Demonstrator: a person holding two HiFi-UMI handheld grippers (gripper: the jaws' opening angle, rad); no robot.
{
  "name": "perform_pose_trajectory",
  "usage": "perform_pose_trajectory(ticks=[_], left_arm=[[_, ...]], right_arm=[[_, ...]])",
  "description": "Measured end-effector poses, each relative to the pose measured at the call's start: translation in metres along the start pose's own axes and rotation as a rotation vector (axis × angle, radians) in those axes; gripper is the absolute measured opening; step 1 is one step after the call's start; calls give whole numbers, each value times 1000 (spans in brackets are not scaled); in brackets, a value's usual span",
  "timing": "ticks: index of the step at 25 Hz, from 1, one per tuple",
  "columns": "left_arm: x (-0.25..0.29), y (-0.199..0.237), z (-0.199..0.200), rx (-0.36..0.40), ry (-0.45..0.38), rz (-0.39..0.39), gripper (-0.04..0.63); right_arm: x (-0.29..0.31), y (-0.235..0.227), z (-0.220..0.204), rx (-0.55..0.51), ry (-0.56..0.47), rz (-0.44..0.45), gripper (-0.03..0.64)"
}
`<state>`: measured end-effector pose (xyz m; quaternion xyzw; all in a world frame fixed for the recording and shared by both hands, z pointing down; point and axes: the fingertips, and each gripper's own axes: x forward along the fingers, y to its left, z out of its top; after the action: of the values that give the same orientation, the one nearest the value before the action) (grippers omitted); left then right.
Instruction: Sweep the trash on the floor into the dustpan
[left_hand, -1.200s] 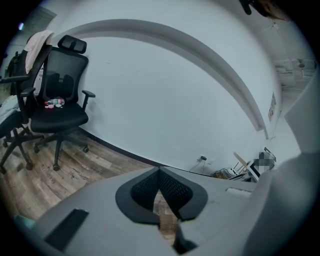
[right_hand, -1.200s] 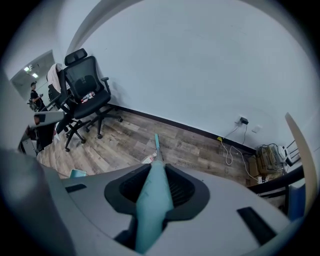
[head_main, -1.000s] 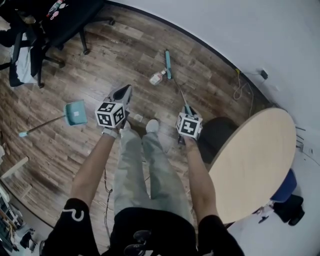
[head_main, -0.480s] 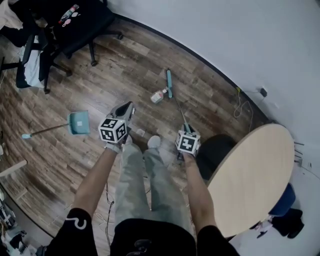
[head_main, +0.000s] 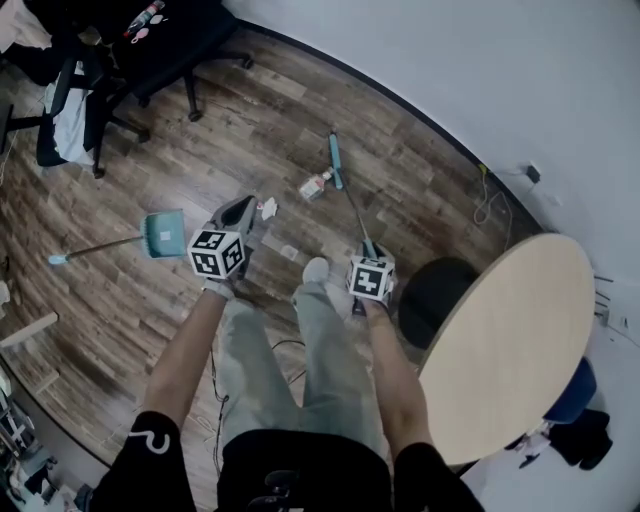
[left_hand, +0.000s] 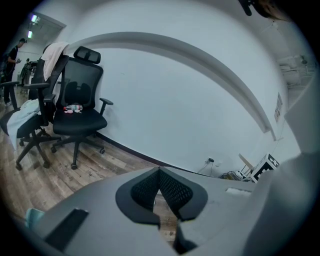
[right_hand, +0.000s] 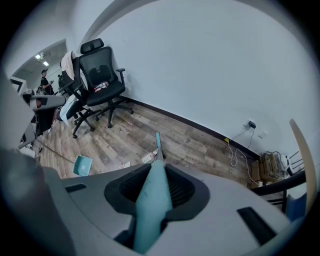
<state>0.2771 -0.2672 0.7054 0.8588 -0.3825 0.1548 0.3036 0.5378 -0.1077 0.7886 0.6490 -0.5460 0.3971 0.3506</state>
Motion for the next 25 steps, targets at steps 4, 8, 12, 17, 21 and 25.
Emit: perform_pose_trajectory(ticks=[4, 8, 12, 17, 21, 25], left_arm=[[-27, 24, -14, 4, 14, -14, -6], [-75, 56, -32, 15, 37, -19, -6], [-123, 99, -48, 23, 54, -17, -6], [-169, 146, -62, 19, 55, -23, -6], [-199, 172, -75, 23, 64, -44, -6], [-225, 188, -87, 36, 74, -52, -6]], right_arm=[[-4, 32, -17, -51, 6, -23, 83], [-15, 76, -41, -56, 8, -49, 83], [-23, 126, -64, -42, 10, -58, 83], [-34, 179, -96, -28, 22, -87, 83], [-44, 217, -119, 13, 24, -104, 83], [-51, 247, -139, 14, 35, -122, 83]])
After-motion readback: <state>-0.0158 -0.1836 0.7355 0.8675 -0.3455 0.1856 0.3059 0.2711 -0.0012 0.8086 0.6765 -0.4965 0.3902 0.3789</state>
